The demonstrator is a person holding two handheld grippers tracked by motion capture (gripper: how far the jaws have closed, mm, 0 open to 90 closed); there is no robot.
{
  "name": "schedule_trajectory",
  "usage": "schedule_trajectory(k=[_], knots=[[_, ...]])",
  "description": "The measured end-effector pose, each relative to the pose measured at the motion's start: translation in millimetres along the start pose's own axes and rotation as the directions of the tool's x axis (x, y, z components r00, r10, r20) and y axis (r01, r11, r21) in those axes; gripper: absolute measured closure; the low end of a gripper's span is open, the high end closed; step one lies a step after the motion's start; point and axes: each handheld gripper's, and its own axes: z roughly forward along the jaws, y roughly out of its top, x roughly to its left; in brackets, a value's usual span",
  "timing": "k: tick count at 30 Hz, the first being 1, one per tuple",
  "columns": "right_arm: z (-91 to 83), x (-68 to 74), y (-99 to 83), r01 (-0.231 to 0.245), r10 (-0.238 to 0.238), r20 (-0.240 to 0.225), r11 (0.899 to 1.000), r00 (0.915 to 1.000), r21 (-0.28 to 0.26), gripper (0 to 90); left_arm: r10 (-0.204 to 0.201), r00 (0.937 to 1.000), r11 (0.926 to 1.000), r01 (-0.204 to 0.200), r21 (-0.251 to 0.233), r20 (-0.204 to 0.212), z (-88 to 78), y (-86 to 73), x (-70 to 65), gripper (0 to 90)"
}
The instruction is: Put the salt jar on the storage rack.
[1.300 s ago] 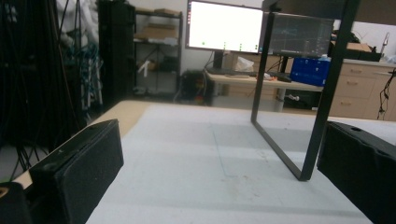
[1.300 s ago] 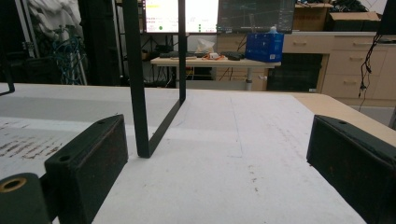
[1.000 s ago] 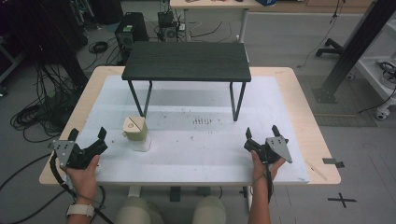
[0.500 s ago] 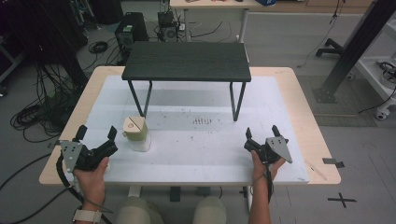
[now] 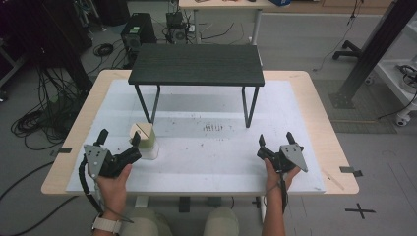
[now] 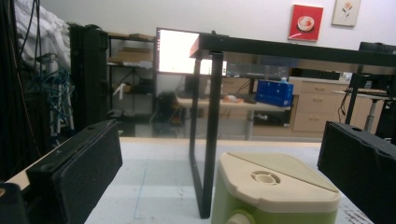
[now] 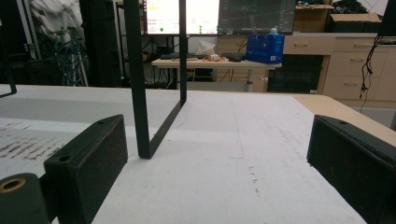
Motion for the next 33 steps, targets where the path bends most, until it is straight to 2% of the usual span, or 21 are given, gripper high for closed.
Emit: schedule_trajectory(k=[6, 12, 22, 29, 31, 33], knots=[[0.0, 0.0, 0.0, 0.0, 0.0, -0.001, 1.0, 1.0, 0.0, 5.2, 0.023, 0.9996, 0.9997, -0.023, 0.009, 0.013, 6.2, -4.4, -14.9, 0.3], [-0.1, 0.0, 0.0, 0.0, 0.0, -0.001, 1.0, 1.0, 0.0, 5.2, 0.043, 0.999, 0.9989, -0.044, 0.015, 0.012, 11.3, -10.6, -21.9, 0.3], [-0.1, 0.2, 0.0, 0.0, 0.0, -0.001, 1.0, 1.0, 0.0, 5.2, 0.067, 0.9977, 0.9971, -0.068, 0.034, 0.005, 16.7, -16.9, -25.2, 0.5], [-0.1, 0.1, -0.1, 0.0, 0.0, -0.001, 1.0, 1.0, -0.001, 5.2, 0.041, 0.9991, 0.9979, -0.041, 0.051, -0.006, 18.9, -27.7, -22.9, 0.8], [-0.1, 0.1, 0.0, 0.001, -0.001, -0.001, 1.0, 1.0, 0.0, 5.2, 0.067, 0.9978, 0.9955, -0.066, 0.067, -0.006, 19.4, -31.0, -23.4, 0.8], [0.0, 0.1, 0.0, 0.001, -0.001, -0.001, 1.0, 1.0, 0.0, 5.2, 0.068, 0.9977, 0.9956, -0.068, 0.065, -0.005, 19.9, -31.3, -24.0, 1.0]])
